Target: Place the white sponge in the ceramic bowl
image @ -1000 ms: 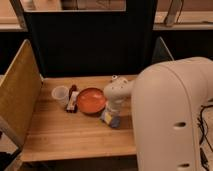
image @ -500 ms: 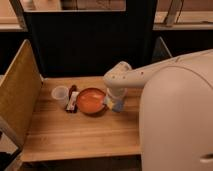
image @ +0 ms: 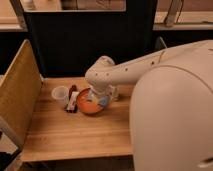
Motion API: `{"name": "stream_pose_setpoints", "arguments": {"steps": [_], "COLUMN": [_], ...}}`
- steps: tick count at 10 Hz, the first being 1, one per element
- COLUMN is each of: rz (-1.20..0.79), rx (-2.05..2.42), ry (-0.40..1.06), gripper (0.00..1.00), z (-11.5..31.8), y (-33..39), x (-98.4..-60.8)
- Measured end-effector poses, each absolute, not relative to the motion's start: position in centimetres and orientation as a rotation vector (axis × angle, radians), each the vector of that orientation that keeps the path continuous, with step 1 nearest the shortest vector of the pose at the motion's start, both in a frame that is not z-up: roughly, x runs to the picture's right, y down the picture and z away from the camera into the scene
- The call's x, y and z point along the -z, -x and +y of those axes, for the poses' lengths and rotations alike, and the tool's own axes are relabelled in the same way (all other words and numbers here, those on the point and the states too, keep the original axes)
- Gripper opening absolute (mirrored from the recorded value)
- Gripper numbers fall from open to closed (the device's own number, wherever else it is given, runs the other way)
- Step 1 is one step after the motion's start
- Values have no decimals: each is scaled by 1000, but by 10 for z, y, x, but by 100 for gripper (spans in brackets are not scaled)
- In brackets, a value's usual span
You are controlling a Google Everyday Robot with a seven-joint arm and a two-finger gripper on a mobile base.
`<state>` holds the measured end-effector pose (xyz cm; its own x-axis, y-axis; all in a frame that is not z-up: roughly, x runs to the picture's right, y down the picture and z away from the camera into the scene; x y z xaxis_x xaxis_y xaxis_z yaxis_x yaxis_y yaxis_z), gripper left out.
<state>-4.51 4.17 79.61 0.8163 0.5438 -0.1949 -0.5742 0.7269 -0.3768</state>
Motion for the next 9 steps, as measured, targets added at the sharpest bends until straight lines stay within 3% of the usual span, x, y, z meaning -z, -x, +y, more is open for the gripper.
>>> {"name": "stream_pose_setpoints", "arguments": {"steps": [2,4,9], "rz": [8,-11,-10], "rx": [-600,-598,-601], "ry": [467,471,472], "gripper": [0,8,58], "z": [32,28,28], "y": [88,98,98], "x": [-820,-827,-827]}}
